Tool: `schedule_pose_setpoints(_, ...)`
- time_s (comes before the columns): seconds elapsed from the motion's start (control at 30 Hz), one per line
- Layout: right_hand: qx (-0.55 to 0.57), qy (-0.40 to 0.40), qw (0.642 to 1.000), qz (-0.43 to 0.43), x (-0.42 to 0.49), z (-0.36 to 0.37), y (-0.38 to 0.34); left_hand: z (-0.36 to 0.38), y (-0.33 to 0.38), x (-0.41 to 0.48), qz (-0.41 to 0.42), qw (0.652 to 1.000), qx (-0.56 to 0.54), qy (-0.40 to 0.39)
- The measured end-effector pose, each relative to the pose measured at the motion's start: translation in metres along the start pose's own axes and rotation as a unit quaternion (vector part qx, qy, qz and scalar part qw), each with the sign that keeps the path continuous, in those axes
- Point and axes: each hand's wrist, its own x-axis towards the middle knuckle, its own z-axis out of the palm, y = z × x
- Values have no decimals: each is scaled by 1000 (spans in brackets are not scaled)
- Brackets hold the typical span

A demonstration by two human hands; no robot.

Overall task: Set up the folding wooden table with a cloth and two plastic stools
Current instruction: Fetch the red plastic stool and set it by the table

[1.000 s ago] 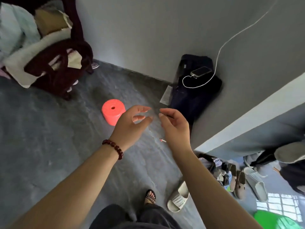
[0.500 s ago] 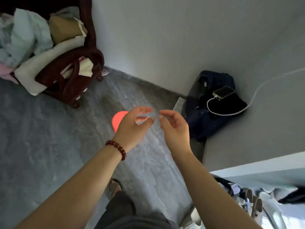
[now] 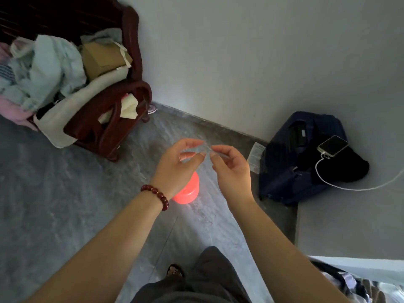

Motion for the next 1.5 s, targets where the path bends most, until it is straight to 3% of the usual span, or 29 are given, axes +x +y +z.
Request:
schedule_pose_setpoints(0.57, 41, 6, 999, -24, 213, 60, -33, -14, 29, 211, 4, 1000, -2, 6)
schedule_pose_setpoints(0.93, 35, 51, 998, -5, 294, 76, -34, -20, 25, 301, -5, 1000, 19, -21)
schedule_pose_setpoints(1.23, 12, 148, 989, 16, 346, 125, -35, -57, 10, 382, 16, 990, 39, -136)
schedule_pose_setpoints(1.5, 15, 270, 961, 51, 368, 204, -28, -110, -11, 451, 69, 957, 83, -270)
